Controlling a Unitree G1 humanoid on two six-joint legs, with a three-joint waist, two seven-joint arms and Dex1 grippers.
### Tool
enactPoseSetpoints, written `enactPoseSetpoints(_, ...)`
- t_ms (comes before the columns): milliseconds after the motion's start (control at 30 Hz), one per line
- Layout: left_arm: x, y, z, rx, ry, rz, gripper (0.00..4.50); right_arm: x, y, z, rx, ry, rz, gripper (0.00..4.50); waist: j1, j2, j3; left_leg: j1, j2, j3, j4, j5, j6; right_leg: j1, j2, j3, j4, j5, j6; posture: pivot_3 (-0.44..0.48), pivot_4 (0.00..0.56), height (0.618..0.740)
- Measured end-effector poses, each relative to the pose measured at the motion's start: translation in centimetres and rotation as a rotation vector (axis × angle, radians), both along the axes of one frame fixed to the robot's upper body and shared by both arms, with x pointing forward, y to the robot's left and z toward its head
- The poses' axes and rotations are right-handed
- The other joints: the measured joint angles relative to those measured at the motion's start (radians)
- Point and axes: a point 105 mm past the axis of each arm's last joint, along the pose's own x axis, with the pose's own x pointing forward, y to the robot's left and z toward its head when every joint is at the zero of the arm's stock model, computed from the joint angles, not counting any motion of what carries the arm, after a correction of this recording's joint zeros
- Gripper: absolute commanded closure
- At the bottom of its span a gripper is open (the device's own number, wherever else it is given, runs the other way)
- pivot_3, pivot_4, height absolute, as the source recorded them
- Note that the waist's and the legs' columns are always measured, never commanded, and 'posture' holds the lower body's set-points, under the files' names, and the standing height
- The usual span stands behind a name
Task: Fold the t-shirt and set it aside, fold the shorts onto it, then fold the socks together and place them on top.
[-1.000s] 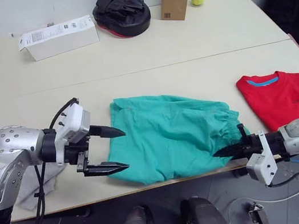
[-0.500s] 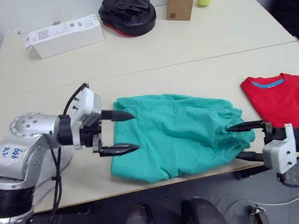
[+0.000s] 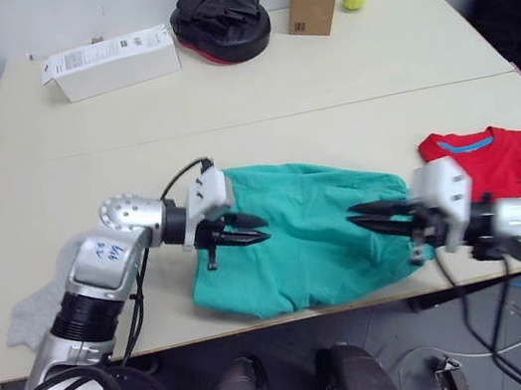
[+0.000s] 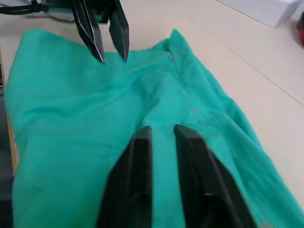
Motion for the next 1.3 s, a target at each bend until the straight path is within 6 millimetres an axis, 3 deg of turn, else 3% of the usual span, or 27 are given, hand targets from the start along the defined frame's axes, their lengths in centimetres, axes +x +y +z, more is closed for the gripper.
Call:
enactPoseSetpoints(100, 0.2, 0.6, -3.0, 0.060, 0.028, 0.036, 4.47, 0.3, 1.3, -3.2, -0.050, 0.083, 0.021, 4.50, 0.004, 0.000, 0.000, -0.002, 0.000, 0.000, 0.000, 0.000, 0.000, -0.001, 0.000, -0.001, 0.001, 0.000, 0.000, 0.000, 0.150, 0.740)
enactPoseSetpoints(267, 0.9, 0.9, -3.5, 0.083, -0.018, 0.060, 4.47, 0.5, 2.7, -6.0, -0.116, 0.118, 0.050, 4.50, 0.001, 0.000, -0.001, 0.001, 0.000, 0.000, 0.000, 0.000, 0.001, 0.002, -0.001, -0.001, 0.001, 0.000, 0.000, 0.000, 0.150, 0.740)
enactPoseSetpoints(367, 1.0, 0.9, -3.6, 0.083, -0.017, 0.067, 4.47, 1.1, 2.6, -6.4, -0.141, 0.090, 0.032, 4.50, 0.000, 0.000, -0.003, 0.002, 0.000, 0.000, 0.000, 0.000, 0.001, 0.003, -0.001, -0.001, 0.001, 0.000, 0.000, 0.000, 0.150, 0.740)
enactPoseSetpoints(467, 1.0, 1.0, -3.6, 0.084, -0.022, 0.067, 4.47, 1.8, 1.6, -6.2, -0.124, 0.086, -0.012, 4.50, 0.001, 0.001, -0.004, 0.002, 0.000, -0.001, 0.000, -0.001, 0.001, 0.003, -0.001, -0.001, 0.001, 0.001, 0.000, 0.000, 0.150, 0.740)
enactPoseSetpoints(833, 0.4, 1.1, -3.7, 0.077, -0.026, 0.064, 4.47, 6.1, -8.2, -4.3, 0.006, 0.116, -0.383, 4.50, 0.000, 0.002, -0.005, 0.002, -0.001, 0.000, 0.000, -0.001, 0.001, 0.003, -0.002, -0.002, 0.001, 0.001, 0.000, 0.000, 0.150, 0.740)
enactPoseSetpoints(933, 0.4, 1.2, -3.7, 0.076, -0.025, 0.068, 4.47, 6.8, -9.2, -4.0, 0.027, 0.114, -0.421, 4.50, -0.002, 0.002, -0.005, 0.002, 0.000, 0.000, -0.001, -0.001, 0.001, 0.003, -0.001, -0.002, 0.001, 0.001, 0.000, 0.000, 0.150, 0.740)
enactPoseSetpoints(1167, 0.6, 1.2, -3.6, 0.069, -0.030, 0.077, 4.47, 6.7, -9.0, -3.7, 0.040, 0.108, -0.387, 4.50, -0.002, 0.002, -0.005, 0.002, 0.000, 0.000, -0.001, -0.001, 0.001, 0.003, -0.001, -0.002, 0.001, 0.001, 0.000, 0.000, 0.150, 0.740)
enactPoseSetpoints(1300, 1.0, 1.5, -2.6, 0.007, -0.016, 0.113, 4.47, 5.3, -8.8, -1.2, 0.113, 0.054, -0.334, 4.50, 0.000, 0.004, -0.004, 0.001, 0.000, -0.001, -0.001, -0.001, 0.001, 0.002, -0.002, -0.002, 0.001, 0.001, 0.000, 0.000, 0.150, 0.740)
